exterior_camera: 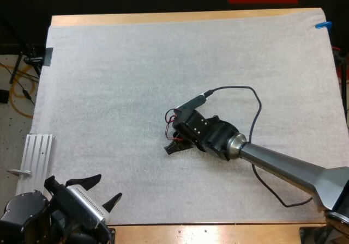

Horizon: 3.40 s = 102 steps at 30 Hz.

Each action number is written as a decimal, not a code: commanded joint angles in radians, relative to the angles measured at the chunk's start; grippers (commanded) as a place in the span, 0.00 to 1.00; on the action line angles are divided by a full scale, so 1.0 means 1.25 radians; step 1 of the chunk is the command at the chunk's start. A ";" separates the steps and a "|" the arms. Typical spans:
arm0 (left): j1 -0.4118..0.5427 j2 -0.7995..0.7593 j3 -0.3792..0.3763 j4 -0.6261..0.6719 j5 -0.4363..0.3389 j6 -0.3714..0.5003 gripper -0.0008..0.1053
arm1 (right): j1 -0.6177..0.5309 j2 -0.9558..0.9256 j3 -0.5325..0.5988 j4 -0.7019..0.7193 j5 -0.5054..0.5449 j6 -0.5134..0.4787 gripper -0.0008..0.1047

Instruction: Stack red cube on blue cube

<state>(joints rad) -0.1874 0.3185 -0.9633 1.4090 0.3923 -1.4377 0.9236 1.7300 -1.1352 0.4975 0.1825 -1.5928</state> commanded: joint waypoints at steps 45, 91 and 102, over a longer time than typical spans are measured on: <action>-0.003 -0.001 0.000 -0.001 0.006 0.001 0.53 | -0.029 -0.094 -0.001 -0.039 -0.031 -0.010 0.52; 0.295 0.302 0.055 -0.625 0.041 -0.118 0.53 | -0.794 -0.600 0.078 0.137 -0.171 -0.258 0.52; 0.215 0.109 0.055 -0.515 0.036 -0.076 0.53 | -0.791 -0.880 0.230 0.171 -0.174 -0.255 0.52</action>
<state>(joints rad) 0.0838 0.4656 -0.8877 0.7365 0.4396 -1.5418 -0.0661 0.6476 -0.8504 0.7055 -0.0266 -1.8994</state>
